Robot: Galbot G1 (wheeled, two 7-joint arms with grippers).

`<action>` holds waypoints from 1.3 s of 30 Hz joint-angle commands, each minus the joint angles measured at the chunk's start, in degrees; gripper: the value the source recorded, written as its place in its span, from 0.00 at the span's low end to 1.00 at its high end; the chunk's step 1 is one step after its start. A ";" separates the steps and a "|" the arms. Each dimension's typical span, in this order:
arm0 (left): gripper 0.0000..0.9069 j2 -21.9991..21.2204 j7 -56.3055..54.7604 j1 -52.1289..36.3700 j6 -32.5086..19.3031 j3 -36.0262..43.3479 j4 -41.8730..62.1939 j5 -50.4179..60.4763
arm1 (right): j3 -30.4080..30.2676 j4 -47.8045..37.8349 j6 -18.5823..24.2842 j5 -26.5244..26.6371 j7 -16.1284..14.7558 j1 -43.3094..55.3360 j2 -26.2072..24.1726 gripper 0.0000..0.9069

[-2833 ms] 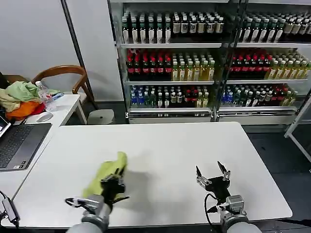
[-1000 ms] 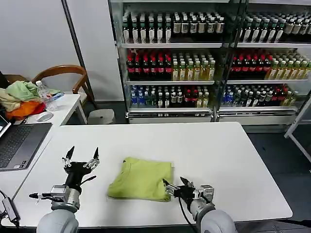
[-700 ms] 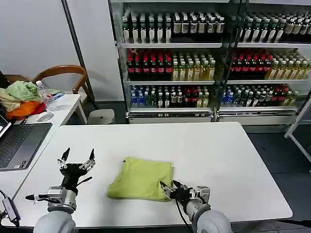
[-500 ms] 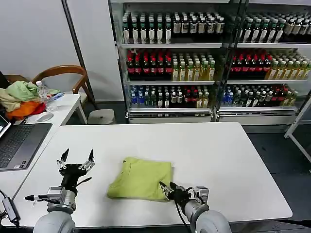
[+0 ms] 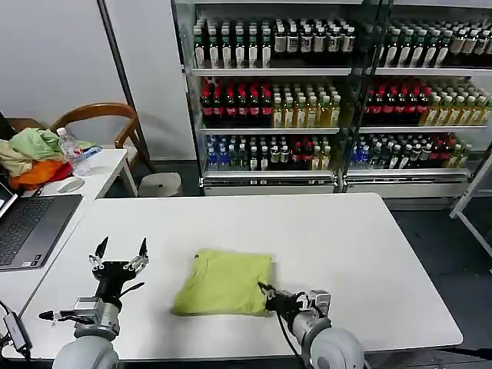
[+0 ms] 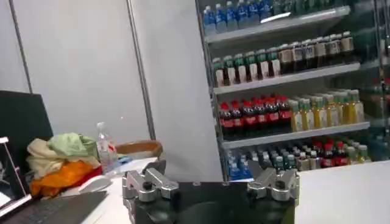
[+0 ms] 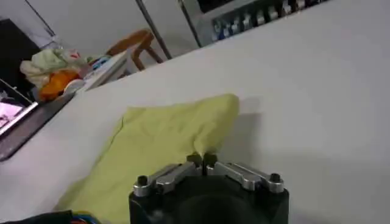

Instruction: Fold and organize the clothes.

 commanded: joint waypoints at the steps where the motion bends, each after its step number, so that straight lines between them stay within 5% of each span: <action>1: 1.00 0.04 -0.08 0.32 -0.03 -0.37 -0.33 0.00 | 1.44 -0.65 0.14 -4.96 -1.28 3.37 -0.78 0.00; 14: 1.00 -0.23 -0.21 0.54 -0.35 -0.18 0.11 0.21 | 2.87 -9.28 6.82 -14.86 -2.89 6.69 0.08 0.00; 33: 1.00 -0.78 -0.34 0.46 -0.52 0.71 0.38 0.70 | 4.43 -7.91 6.23 -9.09 3.36 4.37 -0.55 0.00; 39: 1.00 -0.73 -0.41 0.59 -0.48 0.68 0.20 0.63 | 5.01 -7.32 6.34 -9.97 2.05 4.60 -0.65 0.00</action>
